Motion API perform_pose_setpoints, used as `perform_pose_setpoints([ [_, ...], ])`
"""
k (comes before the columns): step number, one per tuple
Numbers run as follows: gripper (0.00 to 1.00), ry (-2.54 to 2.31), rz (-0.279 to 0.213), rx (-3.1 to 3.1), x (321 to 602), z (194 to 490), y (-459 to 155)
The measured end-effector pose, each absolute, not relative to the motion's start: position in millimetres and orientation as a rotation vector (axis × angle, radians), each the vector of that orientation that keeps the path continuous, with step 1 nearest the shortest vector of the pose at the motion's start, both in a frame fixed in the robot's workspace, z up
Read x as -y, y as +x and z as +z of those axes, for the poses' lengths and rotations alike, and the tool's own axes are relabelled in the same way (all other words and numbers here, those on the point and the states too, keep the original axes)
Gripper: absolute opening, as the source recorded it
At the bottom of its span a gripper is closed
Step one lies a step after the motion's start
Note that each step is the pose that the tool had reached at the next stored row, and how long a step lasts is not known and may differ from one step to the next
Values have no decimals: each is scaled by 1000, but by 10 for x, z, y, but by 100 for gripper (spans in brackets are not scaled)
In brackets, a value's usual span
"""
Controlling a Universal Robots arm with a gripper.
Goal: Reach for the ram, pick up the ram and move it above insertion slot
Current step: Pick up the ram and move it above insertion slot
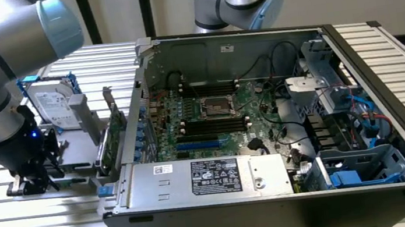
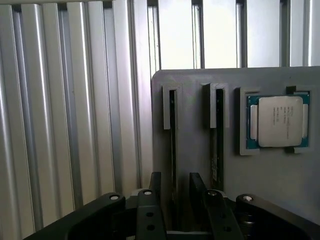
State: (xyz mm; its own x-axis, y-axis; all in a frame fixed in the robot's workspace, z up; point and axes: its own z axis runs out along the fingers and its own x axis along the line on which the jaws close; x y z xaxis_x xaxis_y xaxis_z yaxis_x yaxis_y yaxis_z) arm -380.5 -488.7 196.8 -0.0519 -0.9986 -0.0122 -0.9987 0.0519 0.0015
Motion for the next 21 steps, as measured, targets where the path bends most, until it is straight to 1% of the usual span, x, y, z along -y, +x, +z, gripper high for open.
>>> perform_pose_setpoints([
  [3,36,-2163,18,-2271,4880,1940,-3805],
  [7,36,-2176,44,-2282,4878,1938,-3805],
  [21,36,-2216,44,-2245,4855,1938,-3770],
])
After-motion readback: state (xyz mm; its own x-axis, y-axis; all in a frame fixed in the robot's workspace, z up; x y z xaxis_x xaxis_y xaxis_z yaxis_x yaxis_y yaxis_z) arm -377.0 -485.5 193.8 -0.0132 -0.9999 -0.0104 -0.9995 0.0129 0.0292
